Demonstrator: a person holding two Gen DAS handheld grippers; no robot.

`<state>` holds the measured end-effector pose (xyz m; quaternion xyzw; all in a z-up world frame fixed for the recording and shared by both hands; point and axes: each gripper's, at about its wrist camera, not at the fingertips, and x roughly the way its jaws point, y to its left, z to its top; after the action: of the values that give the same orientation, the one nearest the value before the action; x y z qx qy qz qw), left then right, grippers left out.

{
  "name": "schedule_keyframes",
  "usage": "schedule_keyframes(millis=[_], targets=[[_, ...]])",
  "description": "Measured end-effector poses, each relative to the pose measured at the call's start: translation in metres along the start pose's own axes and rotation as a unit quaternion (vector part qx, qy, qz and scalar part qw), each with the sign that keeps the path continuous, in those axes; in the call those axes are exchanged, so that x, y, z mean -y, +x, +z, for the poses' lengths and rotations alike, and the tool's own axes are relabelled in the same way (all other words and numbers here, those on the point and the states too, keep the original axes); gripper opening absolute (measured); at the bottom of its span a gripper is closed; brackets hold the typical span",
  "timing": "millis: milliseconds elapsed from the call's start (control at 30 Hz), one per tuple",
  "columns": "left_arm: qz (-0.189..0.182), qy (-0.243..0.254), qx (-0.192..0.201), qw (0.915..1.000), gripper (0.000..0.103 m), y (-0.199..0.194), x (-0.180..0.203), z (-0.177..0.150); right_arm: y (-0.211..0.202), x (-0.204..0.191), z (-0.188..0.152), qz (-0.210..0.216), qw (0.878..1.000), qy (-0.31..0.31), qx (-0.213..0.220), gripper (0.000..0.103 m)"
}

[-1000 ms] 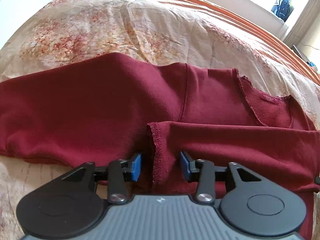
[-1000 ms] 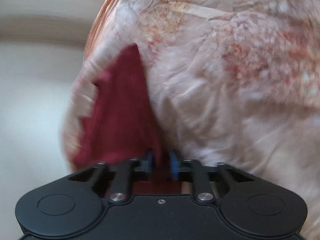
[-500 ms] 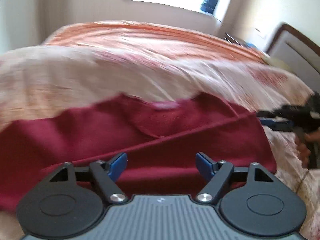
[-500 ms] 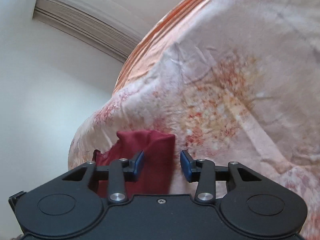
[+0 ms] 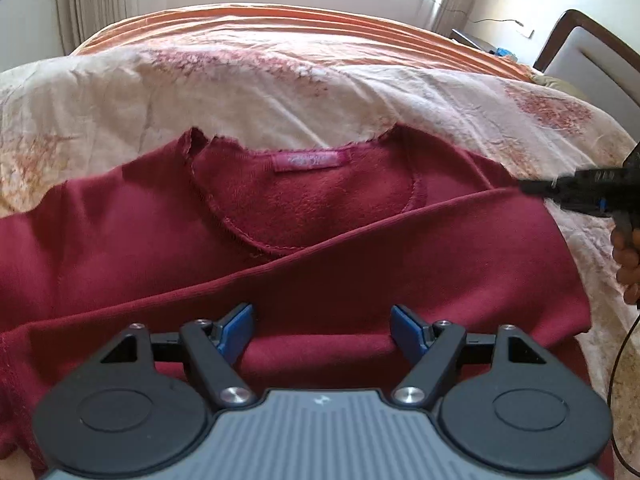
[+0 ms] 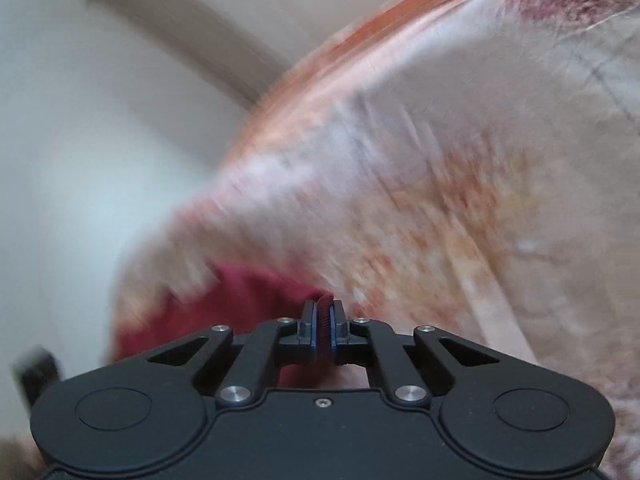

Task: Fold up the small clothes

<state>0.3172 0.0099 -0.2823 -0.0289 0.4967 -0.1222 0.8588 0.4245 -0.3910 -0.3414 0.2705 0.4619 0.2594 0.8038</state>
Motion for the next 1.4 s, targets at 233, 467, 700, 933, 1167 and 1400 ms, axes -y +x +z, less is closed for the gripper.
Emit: schedule_keyframes(millis=[233, 467, 700, 933, 1167, 1400], targets=[[0.003, 0.019, 0.004, 0.9998, 0.084, 0.002, 0.006, -0.003, -0.008, -0.04, 0.024, 0.059, 0.995, -0.006, 0.077, 0.033], [0.009, 0.043, 0.008, 0.999, 0.09, 0.002, 0.009, -0.008, 0.076, -0.088, 0.036, -0.007, 0.996, -0.083, -0.031, 0.032], [0.04, 0.016, 0.07, 0.9966, 0.097, -0.046, -0.029, -0.03, 0.019, -0.127, 0.007, 0.093, 0.994, -0.045, 0.038, 0.082], [0.106, -0.081, 0.059, 0.9893, 0.093, -0.073, -0.107, -0.067, -0.007, -0.149, -0.061, 0.084, 0.996, -0.003, 0.016, 0.082], [0.131, -0.148, 0.084, 0.9767, 0.095, -0.128, -0.175, -0.106, 0.003, -0.204, -0.101, 0.067, 0.997, -0.033, -0.035, 0.082], [0.184, -0.293, 0.103, 0.9328, 0.094, -0.191, -0.324, -0.168, 0.03, -0.26, -0.125, 0.066, 0.994, -0.06, -0.061, 0.083]])
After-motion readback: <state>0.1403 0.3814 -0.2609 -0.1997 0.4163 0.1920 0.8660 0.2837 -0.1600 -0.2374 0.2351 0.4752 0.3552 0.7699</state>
